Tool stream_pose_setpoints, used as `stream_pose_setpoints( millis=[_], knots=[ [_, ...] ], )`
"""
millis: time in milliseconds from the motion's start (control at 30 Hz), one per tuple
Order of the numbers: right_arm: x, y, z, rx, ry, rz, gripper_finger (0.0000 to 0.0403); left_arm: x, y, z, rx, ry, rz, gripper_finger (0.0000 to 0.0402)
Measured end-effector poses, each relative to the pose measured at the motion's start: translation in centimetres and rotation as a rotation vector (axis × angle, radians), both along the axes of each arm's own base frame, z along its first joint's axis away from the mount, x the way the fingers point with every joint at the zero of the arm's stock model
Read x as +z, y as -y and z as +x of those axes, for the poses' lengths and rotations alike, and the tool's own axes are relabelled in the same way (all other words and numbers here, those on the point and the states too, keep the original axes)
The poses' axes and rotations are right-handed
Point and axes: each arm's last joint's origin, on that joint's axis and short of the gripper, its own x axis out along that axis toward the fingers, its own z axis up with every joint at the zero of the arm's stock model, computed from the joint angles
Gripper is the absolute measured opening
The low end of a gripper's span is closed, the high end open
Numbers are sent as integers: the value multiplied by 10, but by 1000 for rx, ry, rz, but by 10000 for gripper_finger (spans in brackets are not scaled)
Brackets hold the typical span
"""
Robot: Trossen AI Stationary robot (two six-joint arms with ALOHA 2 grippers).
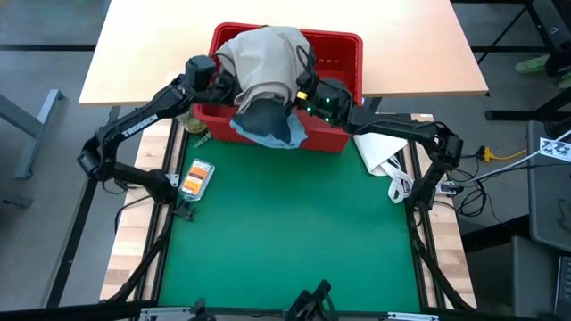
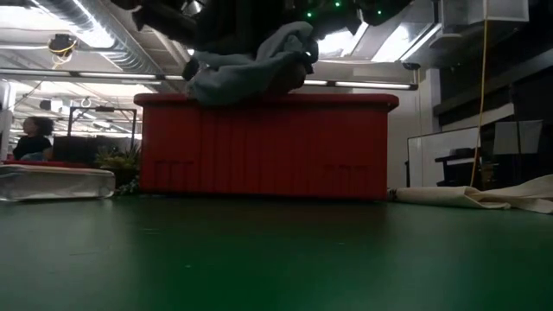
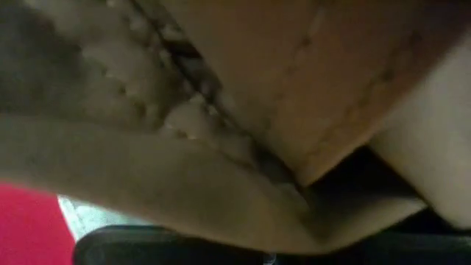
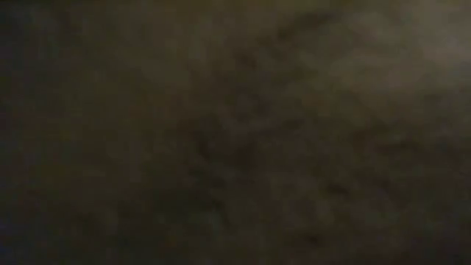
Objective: Fold Laundry from Bin
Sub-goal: Put the stacked of clothes into red bin
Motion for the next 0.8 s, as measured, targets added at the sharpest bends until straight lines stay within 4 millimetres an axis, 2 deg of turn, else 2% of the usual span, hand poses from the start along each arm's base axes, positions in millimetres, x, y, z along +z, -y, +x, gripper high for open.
stream_pose_setpoints(
  millis=[233, 467, 567, 667, 800],
  knots=[
    [4, 20, -12, -36, 31, -22, 9, 11, -31, 18, 0, -11, 43, 0],
    [5, 45, -30, -102, 42, -30, 9, 17, -67, 26, 22, 12, 55, 0],
    [1, 55, -37, -125, 18, -14, 7, 10, -79, 28, 36, 4, 54, 0],
    [-5, 62, -42, -132, -28, 12, 7, -5, -88, 34, 24, -36, 39, 0],
    [-23, 72, -43, -152, -114, 57, 7, -26, -98, 43, 16, -80, 5, 0]
  ],
)
